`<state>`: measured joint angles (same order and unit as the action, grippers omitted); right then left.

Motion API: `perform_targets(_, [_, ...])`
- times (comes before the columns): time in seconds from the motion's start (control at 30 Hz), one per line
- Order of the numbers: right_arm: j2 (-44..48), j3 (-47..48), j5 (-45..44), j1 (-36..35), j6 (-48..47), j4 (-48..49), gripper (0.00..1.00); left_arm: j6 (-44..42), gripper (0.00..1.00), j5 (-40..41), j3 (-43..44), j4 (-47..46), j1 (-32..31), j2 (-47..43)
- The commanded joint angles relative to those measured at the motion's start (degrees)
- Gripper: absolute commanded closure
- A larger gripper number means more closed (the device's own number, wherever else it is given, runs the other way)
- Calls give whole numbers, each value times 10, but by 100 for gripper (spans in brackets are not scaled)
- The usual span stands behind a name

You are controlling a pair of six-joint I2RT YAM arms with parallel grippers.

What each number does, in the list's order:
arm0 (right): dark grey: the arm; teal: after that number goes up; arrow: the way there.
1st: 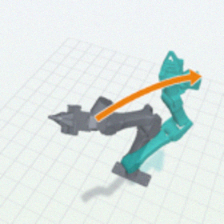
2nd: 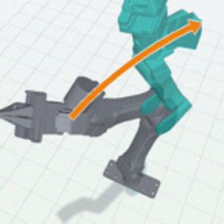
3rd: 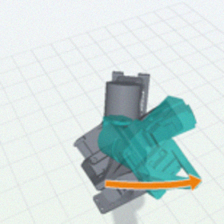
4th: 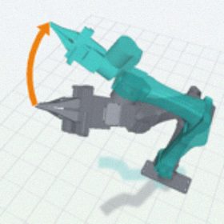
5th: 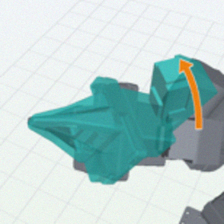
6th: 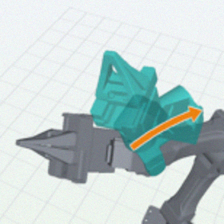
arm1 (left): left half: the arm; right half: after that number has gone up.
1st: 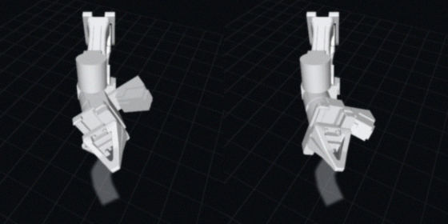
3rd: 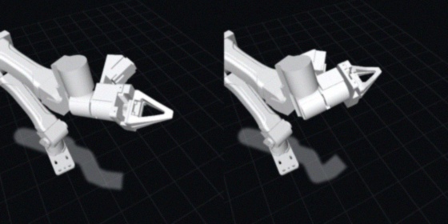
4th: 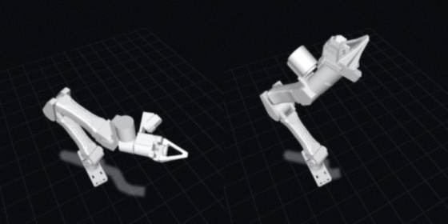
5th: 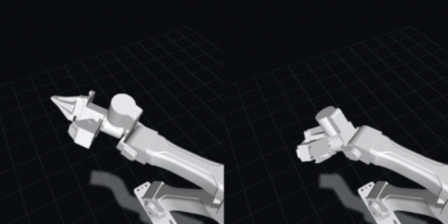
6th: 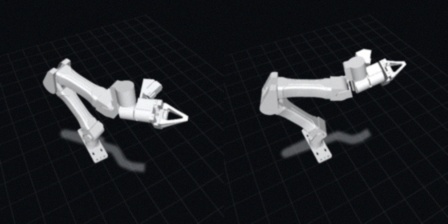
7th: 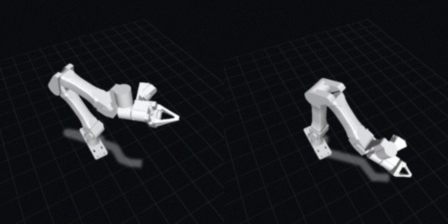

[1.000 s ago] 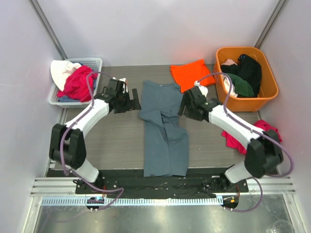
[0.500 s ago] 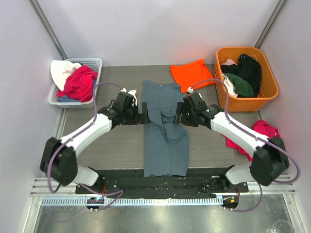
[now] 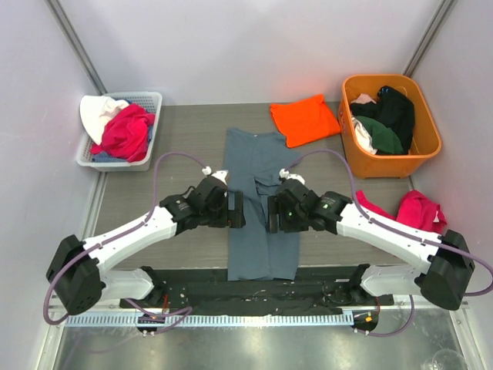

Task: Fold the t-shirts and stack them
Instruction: Fold the tshirt

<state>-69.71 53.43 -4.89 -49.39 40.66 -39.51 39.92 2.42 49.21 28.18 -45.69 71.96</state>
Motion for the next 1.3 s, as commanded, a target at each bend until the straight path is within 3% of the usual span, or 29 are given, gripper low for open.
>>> perform_targets(0.0, [-19,-3,-35,-55,47,-6,31,37,0,43,-19,11,2,-57])
perform_targets(0.43, [-138,-25,-87,-107,97,38,31,46,0,65,-31,53,2,-107])
perform_targets(0.83, [-120,-18,-106,-120,109,40,31,53,0,60,-59,63,2,-135])
perform_targets(1.03, [-151,106,-189,-97,49,21,30,59,0,72,-55,76,2,-152])
perform_targets(1.27, [-305,293,-196,18,-56,56,29,69,0,90,-59,102,2,-190])
